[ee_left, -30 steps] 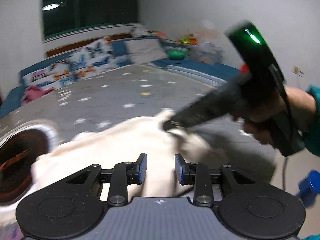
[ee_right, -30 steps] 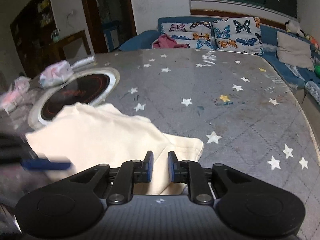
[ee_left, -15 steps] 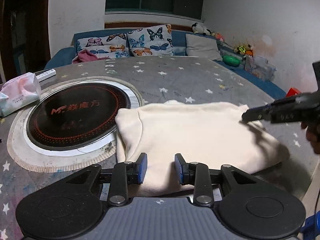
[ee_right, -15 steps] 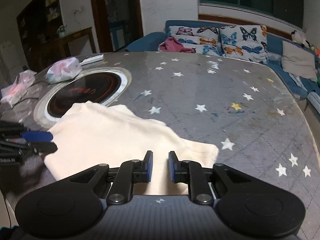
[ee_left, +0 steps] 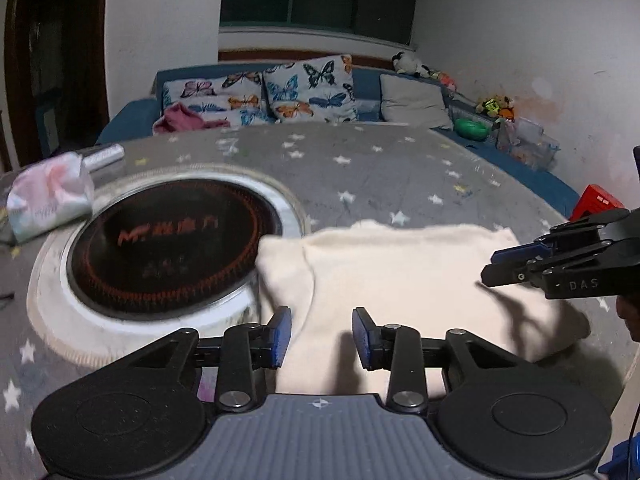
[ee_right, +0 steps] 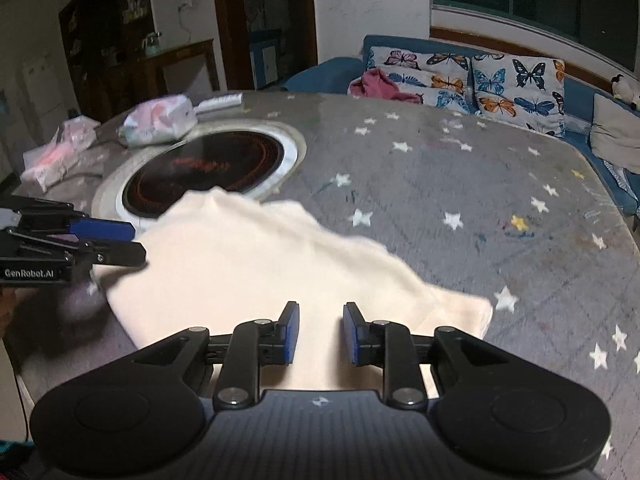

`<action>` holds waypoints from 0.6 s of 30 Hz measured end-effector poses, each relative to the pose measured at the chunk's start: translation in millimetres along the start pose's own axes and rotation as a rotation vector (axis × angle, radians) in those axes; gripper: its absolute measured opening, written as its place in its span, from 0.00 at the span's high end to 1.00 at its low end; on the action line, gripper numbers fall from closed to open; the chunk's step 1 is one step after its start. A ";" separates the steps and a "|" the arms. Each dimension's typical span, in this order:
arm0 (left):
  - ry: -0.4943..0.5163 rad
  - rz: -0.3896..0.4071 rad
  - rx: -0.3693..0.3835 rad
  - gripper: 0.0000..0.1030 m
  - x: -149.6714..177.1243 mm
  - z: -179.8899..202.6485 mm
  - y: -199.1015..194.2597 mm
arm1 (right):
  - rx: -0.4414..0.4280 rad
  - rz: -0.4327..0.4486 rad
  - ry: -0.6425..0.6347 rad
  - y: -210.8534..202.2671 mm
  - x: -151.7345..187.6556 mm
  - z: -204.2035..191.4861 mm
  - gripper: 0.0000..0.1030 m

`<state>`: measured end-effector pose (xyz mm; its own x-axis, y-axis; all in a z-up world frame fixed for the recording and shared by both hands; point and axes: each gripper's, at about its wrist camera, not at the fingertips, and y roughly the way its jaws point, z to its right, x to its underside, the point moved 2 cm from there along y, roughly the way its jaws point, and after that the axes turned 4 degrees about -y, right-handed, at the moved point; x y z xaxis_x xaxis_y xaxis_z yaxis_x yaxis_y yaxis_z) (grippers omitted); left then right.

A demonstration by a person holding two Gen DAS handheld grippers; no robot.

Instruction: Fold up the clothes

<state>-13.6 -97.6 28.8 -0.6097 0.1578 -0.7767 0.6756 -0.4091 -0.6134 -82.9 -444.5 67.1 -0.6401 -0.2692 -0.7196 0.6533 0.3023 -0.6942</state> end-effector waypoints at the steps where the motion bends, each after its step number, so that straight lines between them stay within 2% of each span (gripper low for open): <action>1: 0.003 0.005 0.002 0.64 -3.8 1.0 1.7 | 0.001 0.008 0.003 -0.6 -4.0 1.0 0.77; 4: 0.012 0.006 0.009 0.64 -11.2 4.9 12.0 | -0.003 0.016 0.004 4.4 -14.6 0.5 0.77; 8: -0.005 -0.034 -0.006 0.64 -10.0 0.9 29.3 | -0.013 0.015 0.006 20.7 -29.8 -3.1 0.77; 12: -0.014 -0.040 0.008 0.64 -8.3 -3.4 32.3 | -0.035 0.013 -0.015 38.7 -44.9 -12.8 0.77; 18: -0.013 -0.041 0.024 0.64 -6.7 -6.1 34.7 | -0.013 -0.018 -0.051 74.7 -61.4 -31.4 0.78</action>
<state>16.5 -107.5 11.9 -0.6422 0.1633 -0.7489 0.6399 -0.4237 -0.6411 -7.4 -376.7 60.0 -0.6296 -0.3210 -0.7075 0.6368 0.3085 -0.7067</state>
